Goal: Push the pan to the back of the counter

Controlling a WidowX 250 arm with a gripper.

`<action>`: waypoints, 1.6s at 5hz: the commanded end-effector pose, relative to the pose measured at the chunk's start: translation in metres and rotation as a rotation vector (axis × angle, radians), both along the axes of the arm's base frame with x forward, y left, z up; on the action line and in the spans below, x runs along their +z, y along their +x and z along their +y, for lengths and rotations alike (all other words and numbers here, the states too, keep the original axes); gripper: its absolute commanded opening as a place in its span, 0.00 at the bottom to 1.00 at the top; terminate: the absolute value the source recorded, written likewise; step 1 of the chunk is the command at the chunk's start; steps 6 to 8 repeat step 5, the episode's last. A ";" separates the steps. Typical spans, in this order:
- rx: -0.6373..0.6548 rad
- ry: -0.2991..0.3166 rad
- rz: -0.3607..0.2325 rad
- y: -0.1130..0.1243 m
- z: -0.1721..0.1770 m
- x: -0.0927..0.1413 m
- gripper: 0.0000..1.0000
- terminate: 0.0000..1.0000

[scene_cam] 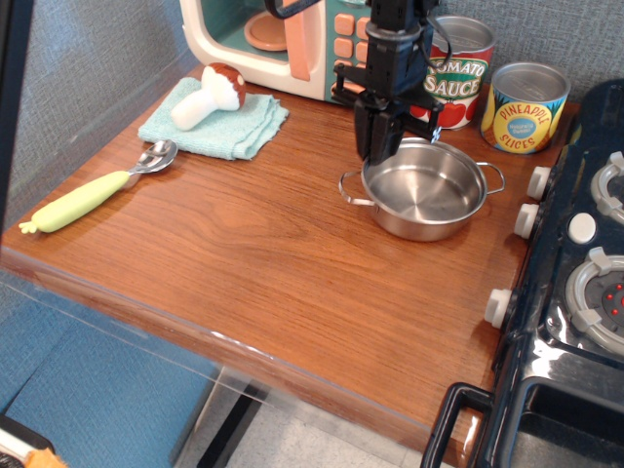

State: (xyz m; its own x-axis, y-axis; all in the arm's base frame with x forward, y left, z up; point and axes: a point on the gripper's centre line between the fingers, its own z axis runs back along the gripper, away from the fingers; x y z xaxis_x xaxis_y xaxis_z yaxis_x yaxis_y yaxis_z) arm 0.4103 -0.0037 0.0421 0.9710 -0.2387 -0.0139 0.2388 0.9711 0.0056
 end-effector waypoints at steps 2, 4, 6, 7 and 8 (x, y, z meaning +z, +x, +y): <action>0.062 -0.036 -0.193 -0.015 0.027 0.092 1.00 0.00; 0.121 0.015 -0.215 -0.020 0.038 0.093 1.00 0.00; 0.121 0.015 -0.215 -0.020 0.038 0.093 1.00 1.00; 0.121 0.015 -0.215 -0.020 0.038 0.093 1.00 1.00; 0.121 0.015 -0.215 -0.020 0.038 0.093 1.00 1.00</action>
